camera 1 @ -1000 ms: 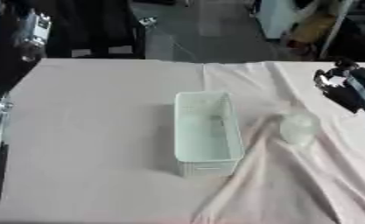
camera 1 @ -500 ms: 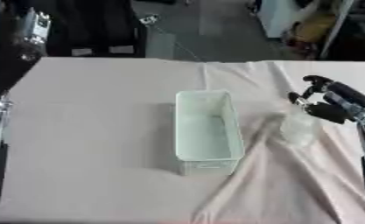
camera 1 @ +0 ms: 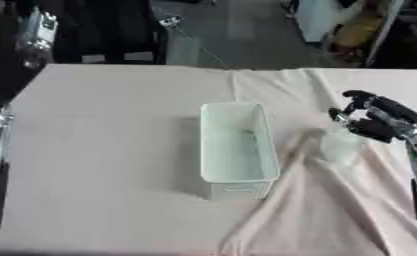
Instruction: Pick up objects on the table and place them in the box.
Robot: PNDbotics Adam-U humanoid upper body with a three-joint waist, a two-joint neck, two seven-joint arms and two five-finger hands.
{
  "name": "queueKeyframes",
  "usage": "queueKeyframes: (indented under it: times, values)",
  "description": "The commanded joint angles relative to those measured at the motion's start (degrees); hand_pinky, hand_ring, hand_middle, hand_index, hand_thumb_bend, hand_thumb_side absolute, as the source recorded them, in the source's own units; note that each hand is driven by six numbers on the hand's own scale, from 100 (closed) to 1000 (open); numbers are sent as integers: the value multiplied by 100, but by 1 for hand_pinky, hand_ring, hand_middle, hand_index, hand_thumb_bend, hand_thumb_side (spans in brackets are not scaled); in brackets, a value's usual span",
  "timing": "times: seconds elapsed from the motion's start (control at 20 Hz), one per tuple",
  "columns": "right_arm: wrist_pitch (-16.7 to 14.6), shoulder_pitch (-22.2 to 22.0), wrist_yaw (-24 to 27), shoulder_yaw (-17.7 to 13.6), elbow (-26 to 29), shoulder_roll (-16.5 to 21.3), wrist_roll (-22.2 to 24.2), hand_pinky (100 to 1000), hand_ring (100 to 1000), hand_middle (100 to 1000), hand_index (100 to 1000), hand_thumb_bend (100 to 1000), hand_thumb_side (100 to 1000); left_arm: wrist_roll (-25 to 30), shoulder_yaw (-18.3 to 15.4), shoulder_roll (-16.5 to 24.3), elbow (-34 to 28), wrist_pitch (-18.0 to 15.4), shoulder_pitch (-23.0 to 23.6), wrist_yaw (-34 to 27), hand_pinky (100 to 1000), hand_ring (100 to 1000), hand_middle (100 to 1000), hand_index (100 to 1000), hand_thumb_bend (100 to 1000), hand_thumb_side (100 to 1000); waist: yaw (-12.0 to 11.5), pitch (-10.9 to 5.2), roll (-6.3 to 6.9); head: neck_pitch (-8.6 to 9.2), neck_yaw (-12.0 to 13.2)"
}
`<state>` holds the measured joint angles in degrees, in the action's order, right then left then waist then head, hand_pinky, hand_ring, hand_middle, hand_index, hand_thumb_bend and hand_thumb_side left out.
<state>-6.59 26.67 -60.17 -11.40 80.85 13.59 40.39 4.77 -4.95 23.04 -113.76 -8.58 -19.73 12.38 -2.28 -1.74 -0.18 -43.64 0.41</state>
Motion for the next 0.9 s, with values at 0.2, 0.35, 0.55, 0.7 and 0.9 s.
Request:
queueKeyframes:
  times: [0.2,0.35,0.55,0.7,0.9]
  values:
    - [53,114,-65,-103,109,120,4,1000,1000,1000,652,209,1000,21,-37,100,-83,5,-95,18,474,594,725,733,100,760,-9,-46,1,21,-20]
    - [64,78,-31,-107,139,168,8,1000,1000,1000,651,199,1000,25,-35,96,-83,4,-96,20,474,594,725,733,100,760,-32,-49,4,25,7]
    - [31,-28,55,-70,131,334,-5,1000,1000,1000,653,189,1000,17,-47,106,-83,9,-88,24,474,594,725,733,100,760,-50,-52,3,39,62]
    - [9,-82,104,-51,80,440,-23,1000,1000,1000,654,189,1000,19,-48,114,-83,13,-82,27,474,594,725,733,100,759,-51,-59,3,43,72]
    - [-36,-96,136,-19,33,500,-46,1000,1000,1000,655,178,1000,20,-46,118,-83,16,-79,27,474,594,725,733,100,759,-53,-61,4,46,71]
